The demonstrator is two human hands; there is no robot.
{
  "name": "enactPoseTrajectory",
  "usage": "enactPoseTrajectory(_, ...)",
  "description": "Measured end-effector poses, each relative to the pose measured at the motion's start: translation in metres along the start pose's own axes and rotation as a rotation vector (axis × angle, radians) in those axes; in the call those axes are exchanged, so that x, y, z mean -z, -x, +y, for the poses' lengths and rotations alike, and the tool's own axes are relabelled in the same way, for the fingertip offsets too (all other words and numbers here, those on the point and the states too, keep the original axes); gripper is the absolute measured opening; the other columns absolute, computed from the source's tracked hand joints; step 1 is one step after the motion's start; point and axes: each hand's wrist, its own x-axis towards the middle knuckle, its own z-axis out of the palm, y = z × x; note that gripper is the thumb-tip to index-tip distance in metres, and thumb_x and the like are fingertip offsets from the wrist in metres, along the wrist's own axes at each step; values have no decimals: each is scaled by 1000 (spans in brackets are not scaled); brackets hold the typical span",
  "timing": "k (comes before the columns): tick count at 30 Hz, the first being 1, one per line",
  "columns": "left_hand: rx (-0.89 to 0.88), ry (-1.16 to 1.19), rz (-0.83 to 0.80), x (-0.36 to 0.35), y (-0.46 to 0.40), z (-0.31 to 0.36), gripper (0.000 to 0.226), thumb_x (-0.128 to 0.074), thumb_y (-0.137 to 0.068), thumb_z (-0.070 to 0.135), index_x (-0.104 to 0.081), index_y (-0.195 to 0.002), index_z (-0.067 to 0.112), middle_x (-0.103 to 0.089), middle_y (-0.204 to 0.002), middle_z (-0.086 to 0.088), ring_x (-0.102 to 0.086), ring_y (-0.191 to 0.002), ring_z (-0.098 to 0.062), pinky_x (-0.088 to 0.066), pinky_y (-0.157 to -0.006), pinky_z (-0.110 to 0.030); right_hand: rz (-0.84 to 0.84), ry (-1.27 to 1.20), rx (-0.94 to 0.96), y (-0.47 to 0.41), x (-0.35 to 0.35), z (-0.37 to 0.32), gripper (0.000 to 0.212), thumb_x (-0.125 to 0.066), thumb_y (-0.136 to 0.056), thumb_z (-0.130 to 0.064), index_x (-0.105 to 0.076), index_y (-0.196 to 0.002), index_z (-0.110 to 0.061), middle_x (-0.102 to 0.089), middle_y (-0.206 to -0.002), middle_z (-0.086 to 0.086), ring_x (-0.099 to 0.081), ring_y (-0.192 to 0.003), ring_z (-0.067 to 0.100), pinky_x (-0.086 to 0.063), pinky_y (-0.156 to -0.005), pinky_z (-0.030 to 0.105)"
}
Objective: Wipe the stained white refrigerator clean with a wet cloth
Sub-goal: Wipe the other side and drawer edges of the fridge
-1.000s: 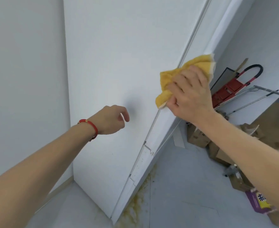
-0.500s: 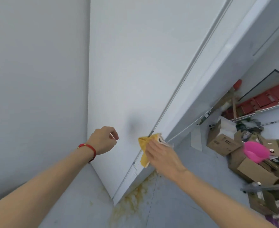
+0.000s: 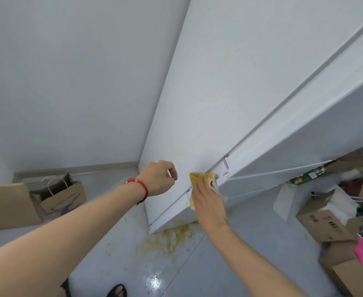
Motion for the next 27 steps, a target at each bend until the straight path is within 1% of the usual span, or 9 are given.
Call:
enactPoseTrajectory(4,23,-135,-248,5,18,-15,21,-52,-92,15,-67,-105,23,-62,-93,9,-59,-83,-9,-42,-63,-18,-117,-11,132,-7,-1,-14,39,-50,-96,-11,-58,-133,-6,-57,-126,16,-43,-127,42,-24,-118,52)
enactPoseTrajectory(7,46,-190,-344,14,24,-25,23,-51,-94,17,-67,-110,23,-64,-93,10,-60,-76,-4,-43,-63,-19,73,-179,116,5,21,25,38,-45,-78,1,-72,-105,-8,-65,-102,8,-57,-107,31,-29,-111,42)
enactPoseTrajectory(10,3,-159,-251,16,21,-27,27,-50,-95,14,-66,-114,23,-62,-102,8,-60,-91,-14,-45,-73,-24,238,-271,9,23,42,74,44,-26,-71,4,-66,-88,-6,-58,-92,9,-54,-97,34,-35,-107,43)
enactPoseTrajectory(13,-60,6,-66,15,14,-23,26,-49,-93,10,-66,-106,24,-69,-100,2,-65,-92,-19,-54,-80,-31,332,-275,-25,35,56,102,41,-28,-77,6,-64,-95,-6,-59,-106,12,-54,-112,41,-34,-114,49)
enactPoseTrajectory(17,-101,97,-12,21,4,-18,25,-49,-91,8,-66,-100,23,-68,-96,2,-65,-87,-19,-55,-78,-33,334,-149,-61,40,34,90,55,-30,-86,10,-65,-128,1,-59,-140,19,-49,-138,44,-18,-126,52)
enactPoseTrajectory(20,-107,84,-39,19,5,-18,24,-49,-90,8,-65,-98,25,-67,-94,3,-63,-86,-19,-53,-78,-32,112,-85,-14,19,26,55,54,-40,-98,-6,-43,-151,2,-36,-160,23,-27,-152,41,14,-126,54)
enactPoseTrajectory(21,-105,82,-51,18,6,-20,24,-49,-90,8,-65,-98,26,-67,-95,3,-63,-86,-18,-53,-78,-31,-6,-71,63,9,25,41,58,-44,-101,-14,-33,-156,-1,-26,-164,21,-18,-155,40,16,-125,55)
enactPoseTrajectory(24,-90,64,-70,20,11,-29,25,-50,-90,9,-65,-100,25,-68,-96,3,-64,-88,-18,-53,-78,-31,-256,-71,199,-12,25,12,53,-48,-103,-21,-40,-153,-6,-32,-161,18,-16,-153,39,-2,-127,55)
enactPoseTrajectory(27,-51,56,-39,33,12,-38,25,-49,-91,8,-66,-102,23,-68,-97,1,-64,-90,-19,-52,-77,-29,-202,-144,189,-19,37,15,29,-64,-89,-10,-70,-117,-8,-66,-117,11,-49,-124,35,-29,-116,50)
